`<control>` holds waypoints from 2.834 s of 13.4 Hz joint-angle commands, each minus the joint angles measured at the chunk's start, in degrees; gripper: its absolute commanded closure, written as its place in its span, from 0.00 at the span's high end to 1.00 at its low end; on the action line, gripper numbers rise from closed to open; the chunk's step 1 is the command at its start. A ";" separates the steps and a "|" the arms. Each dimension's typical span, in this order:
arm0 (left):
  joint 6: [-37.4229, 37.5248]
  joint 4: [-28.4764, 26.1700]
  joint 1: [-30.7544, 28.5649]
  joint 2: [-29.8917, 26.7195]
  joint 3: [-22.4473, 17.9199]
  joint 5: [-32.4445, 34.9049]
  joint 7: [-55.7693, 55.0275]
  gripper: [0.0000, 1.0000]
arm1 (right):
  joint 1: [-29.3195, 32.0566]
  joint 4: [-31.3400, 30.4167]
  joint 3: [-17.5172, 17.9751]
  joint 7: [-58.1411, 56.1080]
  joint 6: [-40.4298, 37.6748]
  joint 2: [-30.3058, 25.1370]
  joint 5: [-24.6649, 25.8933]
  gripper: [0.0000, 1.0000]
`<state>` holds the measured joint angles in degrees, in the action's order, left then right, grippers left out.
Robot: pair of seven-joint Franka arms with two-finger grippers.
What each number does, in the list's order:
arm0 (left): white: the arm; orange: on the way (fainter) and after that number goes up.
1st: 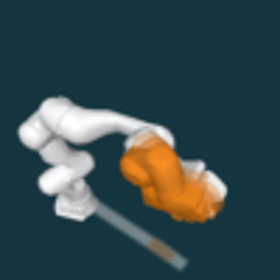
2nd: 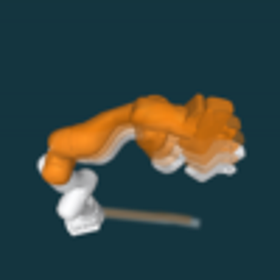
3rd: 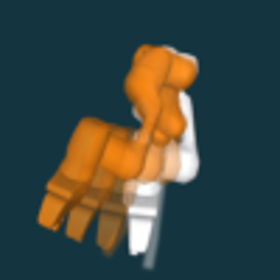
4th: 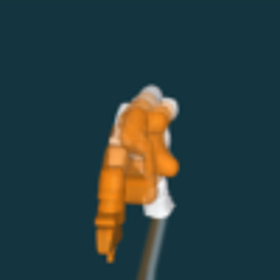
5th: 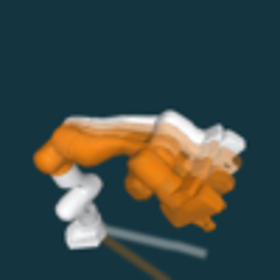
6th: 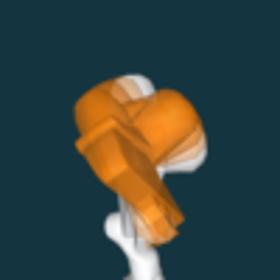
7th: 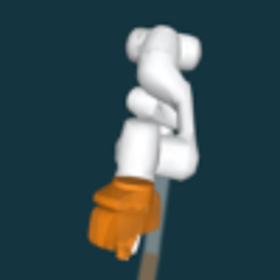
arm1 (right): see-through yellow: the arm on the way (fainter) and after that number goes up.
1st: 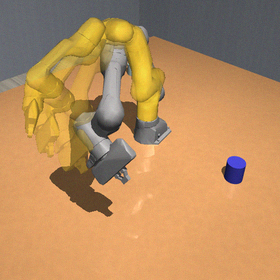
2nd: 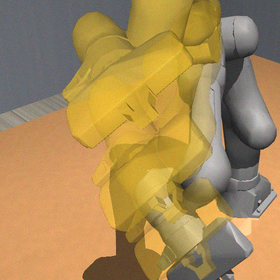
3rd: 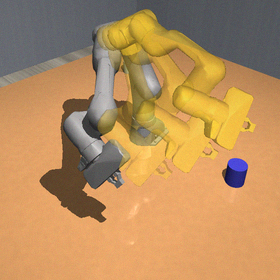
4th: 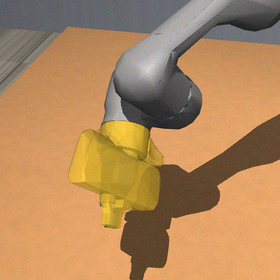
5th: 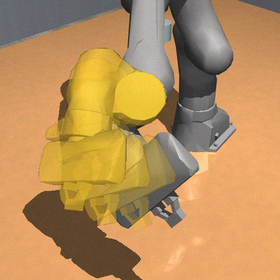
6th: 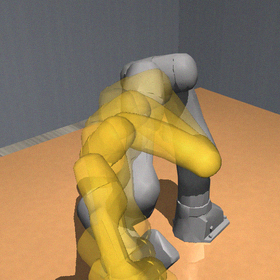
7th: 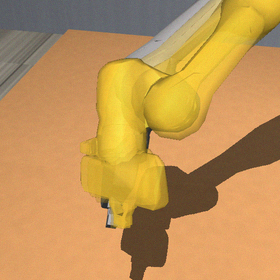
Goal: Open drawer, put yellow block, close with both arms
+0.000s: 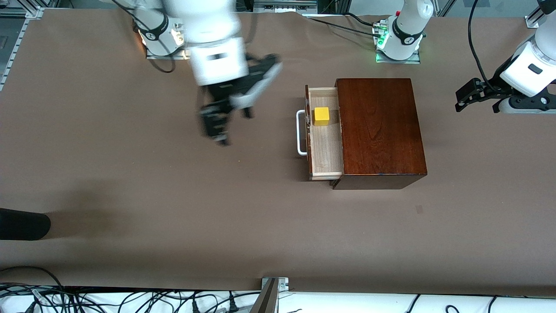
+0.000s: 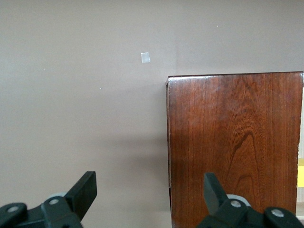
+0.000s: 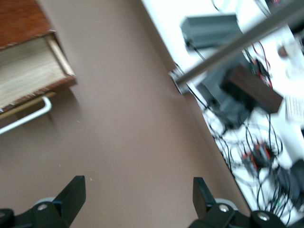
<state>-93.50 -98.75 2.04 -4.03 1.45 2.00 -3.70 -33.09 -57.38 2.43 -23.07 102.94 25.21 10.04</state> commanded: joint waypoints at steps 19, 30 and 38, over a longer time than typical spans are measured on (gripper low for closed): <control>5.52 11.55 16.12 17.28 7.69 -11.84 11.97 1.00 | 30.98 -40.26 0.30 14.25 -3.08 -25.82 -13.83 1.00; -2.62 21.40 32.06 35.75 7.69 -12.75 32.14 1.00 | 30.71 -37.71 0.91 16.39 -5.29 -25.38 -8.20 1.00; -13.90 20.88 38.37 42.61 7.52 0.44 52.92 1.00 | 30.54 -34.29 0.91 16.74 -7.58 -24.68 -7.67 1.00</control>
<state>-107.69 -79.87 37.35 36.70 9.76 -1.22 47.26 -3.15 -92.75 2.52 -7.25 96.72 0.35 1.74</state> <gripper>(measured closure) 0.000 0.000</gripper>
